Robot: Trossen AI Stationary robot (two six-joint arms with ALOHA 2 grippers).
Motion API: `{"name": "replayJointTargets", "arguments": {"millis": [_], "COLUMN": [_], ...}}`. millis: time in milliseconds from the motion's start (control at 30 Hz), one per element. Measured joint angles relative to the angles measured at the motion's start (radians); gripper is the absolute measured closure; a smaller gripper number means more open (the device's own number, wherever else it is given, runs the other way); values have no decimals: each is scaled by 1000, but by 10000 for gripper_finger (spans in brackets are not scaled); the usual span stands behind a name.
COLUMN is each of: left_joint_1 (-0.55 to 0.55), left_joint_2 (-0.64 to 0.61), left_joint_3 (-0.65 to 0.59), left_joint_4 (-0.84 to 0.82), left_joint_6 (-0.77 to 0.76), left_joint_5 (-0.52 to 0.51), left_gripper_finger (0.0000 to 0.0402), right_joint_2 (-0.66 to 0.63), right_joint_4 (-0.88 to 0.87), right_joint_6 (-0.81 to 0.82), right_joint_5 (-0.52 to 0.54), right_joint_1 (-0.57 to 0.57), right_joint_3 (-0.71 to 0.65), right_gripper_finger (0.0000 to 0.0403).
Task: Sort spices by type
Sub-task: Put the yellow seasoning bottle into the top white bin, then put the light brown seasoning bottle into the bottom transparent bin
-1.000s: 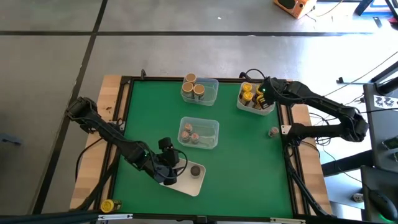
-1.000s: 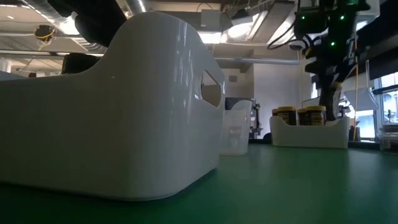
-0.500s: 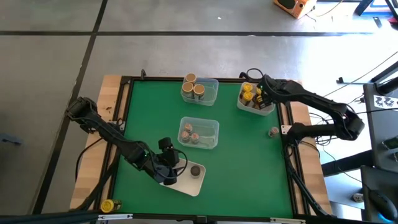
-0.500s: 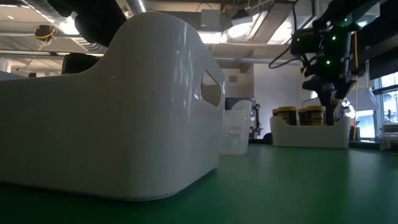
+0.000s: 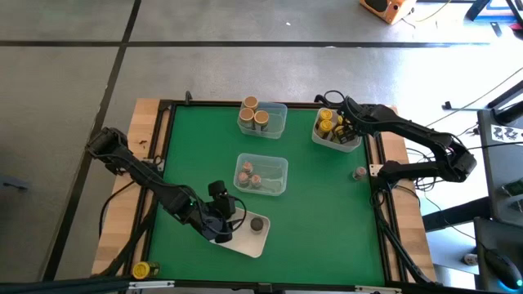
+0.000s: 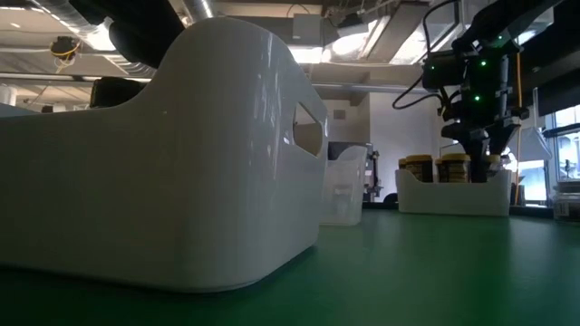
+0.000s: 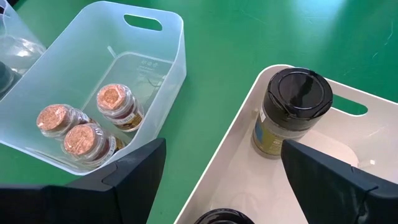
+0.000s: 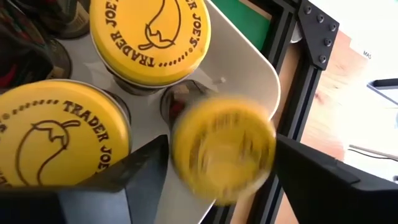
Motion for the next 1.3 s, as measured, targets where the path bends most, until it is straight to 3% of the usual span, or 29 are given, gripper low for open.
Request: {"name": "replayJointTargets", "arguments": {"millis": [367, 567, 700, 967, 1300], "left_joint_1": [0, 0, 0, 0, 0], "left_joint_2": [0, 0, 0, 0, 0], "left_joint_3": [0, 0, 0, 0, 0], "left_joint_4": [0, 1, 1, 0, 0], "left_joint_6": [0, 0, -6, -10, -11], "left_joint_5": [0, 0, 0, 0, 0], "left_gripper_finger": [86, 86, 86, 86, 86], "right_joint_2": [9, -60, -121, -172, -171], "right_joint_4": [-25, -129, -205, -375, -411], "right_joint_6": [-26, -26, -15, 159, 322], "right_joint_5": [57, -40, -142, -196, -245], "right_joint_1": [1, 26, 96, 317, 584], "right_joint_3": [15, 89, 111, 115, 112], "right_gripper_finger": [61, 54, 54, 54, 54]}}
